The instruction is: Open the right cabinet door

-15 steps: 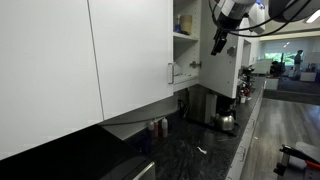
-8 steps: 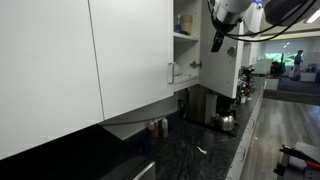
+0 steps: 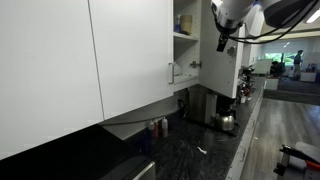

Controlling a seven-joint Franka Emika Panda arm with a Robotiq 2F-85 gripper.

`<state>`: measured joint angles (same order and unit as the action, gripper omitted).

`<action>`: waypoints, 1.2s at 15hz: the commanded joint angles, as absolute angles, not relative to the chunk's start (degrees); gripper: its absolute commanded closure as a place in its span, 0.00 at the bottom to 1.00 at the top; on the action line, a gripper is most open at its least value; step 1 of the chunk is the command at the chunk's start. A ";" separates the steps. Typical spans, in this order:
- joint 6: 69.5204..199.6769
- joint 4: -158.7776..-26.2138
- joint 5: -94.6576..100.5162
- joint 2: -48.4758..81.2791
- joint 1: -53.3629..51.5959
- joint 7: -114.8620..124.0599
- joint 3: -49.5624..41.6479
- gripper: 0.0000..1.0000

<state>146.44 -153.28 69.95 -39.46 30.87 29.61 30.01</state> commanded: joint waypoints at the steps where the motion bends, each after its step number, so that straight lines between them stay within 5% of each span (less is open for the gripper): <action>1: 136.31 -151.46 79.41 -35.26 23.60 35.32 23.97 0.00; 9: 120.75 -150.99 87.52 -30.75 5.46 38.08 8.06 0.00; 18: 116.31 -149.13 88.11 -28.50 0.51 37.82 1.16 0.00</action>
<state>118.37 -150.80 86.71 -30.86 1.82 37.38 3.21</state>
